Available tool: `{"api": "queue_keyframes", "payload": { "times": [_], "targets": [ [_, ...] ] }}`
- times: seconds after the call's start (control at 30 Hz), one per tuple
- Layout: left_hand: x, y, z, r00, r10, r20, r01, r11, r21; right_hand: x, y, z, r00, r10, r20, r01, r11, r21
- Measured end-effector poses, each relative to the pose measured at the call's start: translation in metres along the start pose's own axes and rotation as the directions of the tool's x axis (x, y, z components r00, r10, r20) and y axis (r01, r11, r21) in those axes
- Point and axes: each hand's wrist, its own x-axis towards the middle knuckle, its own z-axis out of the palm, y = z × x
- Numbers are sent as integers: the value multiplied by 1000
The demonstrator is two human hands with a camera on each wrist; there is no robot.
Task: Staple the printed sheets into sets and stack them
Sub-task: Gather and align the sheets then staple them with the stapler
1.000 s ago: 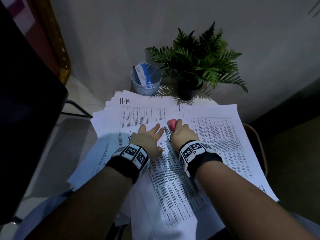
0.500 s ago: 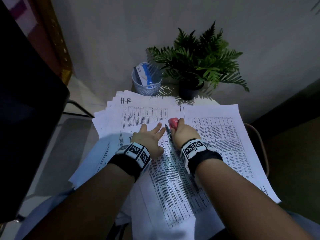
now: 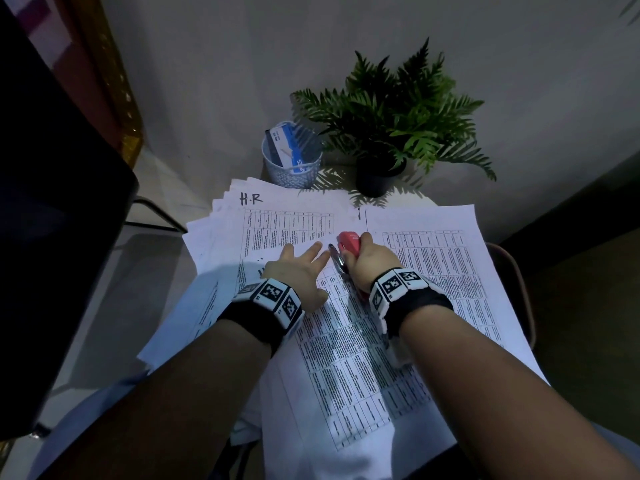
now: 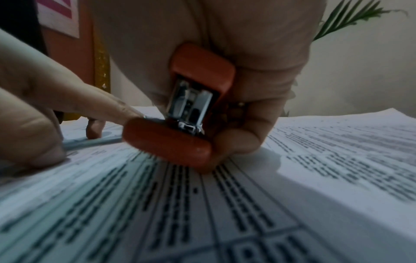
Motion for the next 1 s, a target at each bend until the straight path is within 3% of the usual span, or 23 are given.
{"api": "queue_keyframes", "payload": {
  "times": [0.13, 0.27, 0.43, 0.57, 1.0],
  "targets": [
    [-2, -6, -1, 999, 31, 13, -30, 998, -56, -2, 0, -2, 1000, 4, 15, -5, 1000, 19],
    [-12, -34, 3, 994, 22, -110, -49, 968, -245, -7, -2, -5, 999, 15, 42, -16, 1000, 24],
    [-29, -44, 18, 981, 61, -186, -67, 997, -27, -25, -12, 3, 998, -37, 45, 43, 991, -129],
    [-31, -38, 23, 983, 37, -180, -40, 999, -14, -31, -23, 12, 998, -55, 36, 60, 981, -183],
    [-30, -39, 21, 995, 26, -94, -30, 999, -45, -23, -53, 26, 999, -39, 1, 39, 992, -119]
  ]
}}
